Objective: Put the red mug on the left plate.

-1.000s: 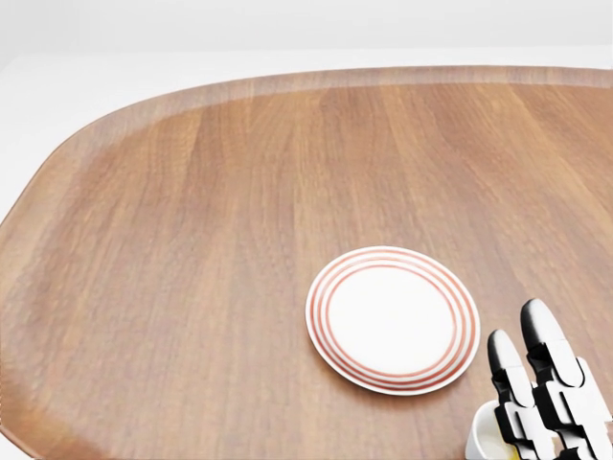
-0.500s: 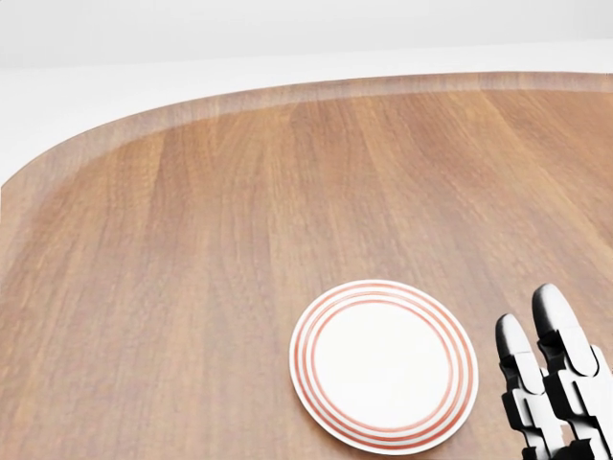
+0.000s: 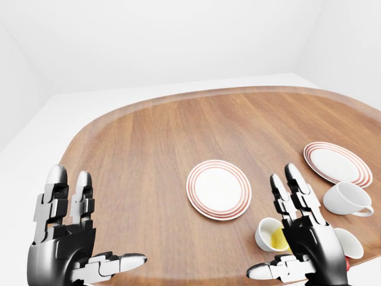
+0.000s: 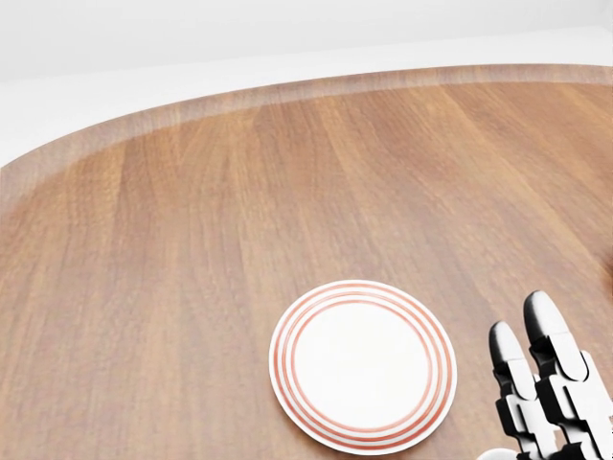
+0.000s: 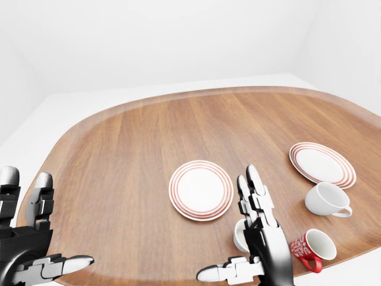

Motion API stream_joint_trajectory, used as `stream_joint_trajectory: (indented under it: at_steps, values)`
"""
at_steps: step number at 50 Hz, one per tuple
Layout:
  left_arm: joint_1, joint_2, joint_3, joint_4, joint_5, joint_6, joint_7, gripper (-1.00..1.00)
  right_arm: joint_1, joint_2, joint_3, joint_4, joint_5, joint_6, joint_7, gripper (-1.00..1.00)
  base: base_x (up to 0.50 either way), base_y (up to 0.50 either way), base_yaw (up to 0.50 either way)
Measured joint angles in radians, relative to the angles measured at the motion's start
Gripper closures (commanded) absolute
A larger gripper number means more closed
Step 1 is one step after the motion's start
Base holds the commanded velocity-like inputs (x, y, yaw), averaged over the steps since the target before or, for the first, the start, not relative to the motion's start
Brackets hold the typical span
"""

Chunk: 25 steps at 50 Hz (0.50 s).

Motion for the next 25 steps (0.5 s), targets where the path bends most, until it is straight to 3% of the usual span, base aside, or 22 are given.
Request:
stream_joint_trajectory:
  at_steps: [20, 25]
  values:
    - [-0.002, -0.006, 0.006, 0.002, -0.001, 0.000, -0.007, -1.00, 0.011, -0.009, 0.006, 0.007, -0.001, 0.000, -0.011, -1.00, 0.48, -0.09, 0.00]
    - [-0.002, -0.007, 0.007, 0.002, -0.001, 0.000, -0.008, -1.00, 0.012, -0.007, 0.003, 0.007, -0.003, 0.000, -0.016, -1.00, 0.02, 0.00, 0.00]
